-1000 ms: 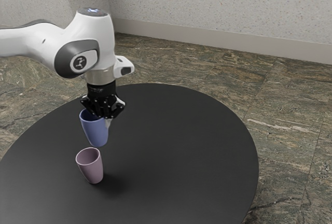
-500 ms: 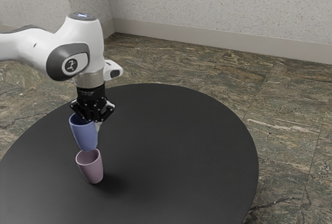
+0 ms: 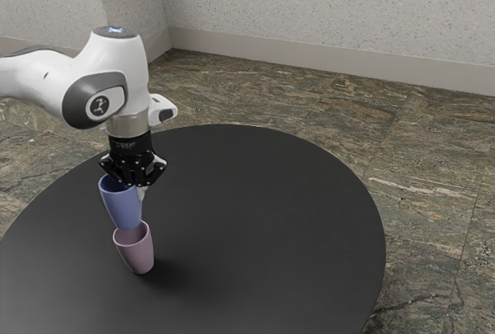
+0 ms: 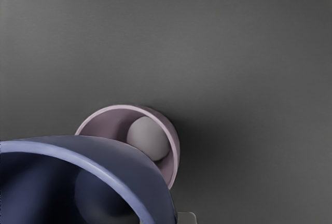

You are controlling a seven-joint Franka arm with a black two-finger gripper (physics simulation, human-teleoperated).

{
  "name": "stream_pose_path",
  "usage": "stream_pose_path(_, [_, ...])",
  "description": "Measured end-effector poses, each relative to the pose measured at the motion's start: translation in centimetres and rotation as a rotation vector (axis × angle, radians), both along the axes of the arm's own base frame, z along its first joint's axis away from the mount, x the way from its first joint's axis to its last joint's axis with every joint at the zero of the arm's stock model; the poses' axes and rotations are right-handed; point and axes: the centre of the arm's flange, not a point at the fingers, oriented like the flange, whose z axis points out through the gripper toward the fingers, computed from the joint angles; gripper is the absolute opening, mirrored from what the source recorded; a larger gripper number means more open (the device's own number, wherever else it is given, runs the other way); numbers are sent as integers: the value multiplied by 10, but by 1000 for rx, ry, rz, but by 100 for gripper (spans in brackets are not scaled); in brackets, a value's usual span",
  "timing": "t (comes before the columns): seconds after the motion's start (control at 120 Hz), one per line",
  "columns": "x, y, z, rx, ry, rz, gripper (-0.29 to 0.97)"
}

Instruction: Place the left cup onto the right cup

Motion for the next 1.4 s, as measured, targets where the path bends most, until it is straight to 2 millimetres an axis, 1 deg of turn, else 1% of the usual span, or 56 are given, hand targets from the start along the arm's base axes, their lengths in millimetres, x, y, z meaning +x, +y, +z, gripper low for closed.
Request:
stream_pose_path(0.283, [8, 3, -14, -2, 0, 6, -10])
stream_pose_path(0.4, [11, 6, -17, -3, -7, 12, -10])
stream_pose_path(0.5, [10, 8, -15, -3, -14, 17, -10])
stream_pose_path(0.625, [5, 12, -18, -2, -11, 25, -10])
stream_pose_path(0.783, [3, 12, -22, -2, -9, 27, -10])
stream_pose_path(1.208, [8, 13, -34, -7, -13, 28, -10])
stream_pose_path(1.4, [8, 15, -36, -7, -15, 34, -10])
